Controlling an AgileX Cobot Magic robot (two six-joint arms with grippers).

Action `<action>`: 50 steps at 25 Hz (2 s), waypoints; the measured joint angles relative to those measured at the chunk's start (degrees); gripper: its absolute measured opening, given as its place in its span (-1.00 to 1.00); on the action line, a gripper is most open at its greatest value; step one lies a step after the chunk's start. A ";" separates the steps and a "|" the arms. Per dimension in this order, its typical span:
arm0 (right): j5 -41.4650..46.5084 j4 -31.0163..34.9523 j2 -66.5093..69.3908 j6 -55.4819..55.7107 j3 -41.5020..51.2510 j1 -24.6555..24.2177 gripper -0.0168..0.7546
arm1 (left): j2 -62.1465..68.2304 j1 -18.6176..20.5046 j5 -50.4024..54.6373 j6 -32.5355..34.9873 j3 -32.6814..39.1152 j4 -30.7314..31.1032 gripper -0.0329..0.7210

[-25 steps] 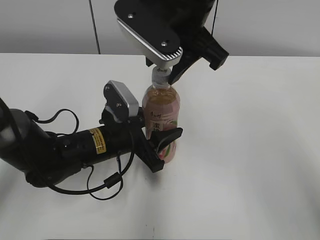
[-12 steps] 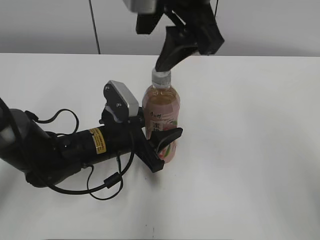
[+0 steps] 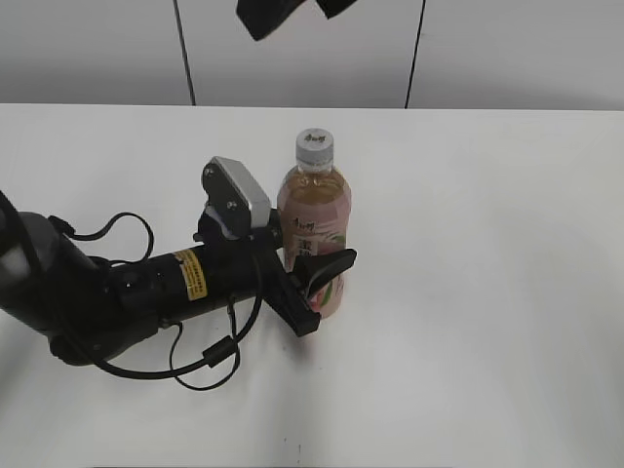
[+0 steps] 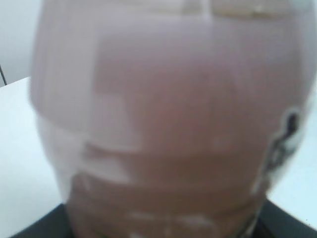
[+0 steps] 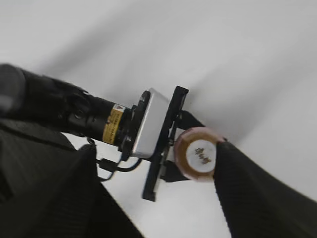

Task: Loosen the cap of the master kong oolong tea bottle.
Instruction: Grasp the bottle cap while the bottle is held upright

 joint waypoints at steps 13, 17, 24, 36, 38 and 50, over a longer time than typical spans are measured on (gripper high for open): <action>0.09 -3.15 -0.22 38.22 -0.05 0.00 0.49 | 0.00 0.00 0.00 0.00 0.00 0.04 0.08; 0.07 -3.77 -0.22 42.67 -0.05 0.00 0.49 | 0.00 0.00 0.00 0.00 0.00 0.04 0.08; 0.12 -4.04 0.65 45.56 -0.14 0.00 0.48 | 0.00 0.00 0.00 0.00 0.00 0.04 0.08; 0.11 -7.40 9.95 45.86 -0.14 0.00 0.39 | 0.00 0.00 0.00 0.00 0.00 0.04 0.08; 0.13 -8.13 10.01 45.86 -0.14 0.00 0.39 | 0.00 0.00 0.00 0.00 0.00 0.04 0.08; 0.18 -9.20 10.01 44.08 1.81 0.00 0.38 | 0.00 0.00 0.00 0.00 0.00 0.04 0.08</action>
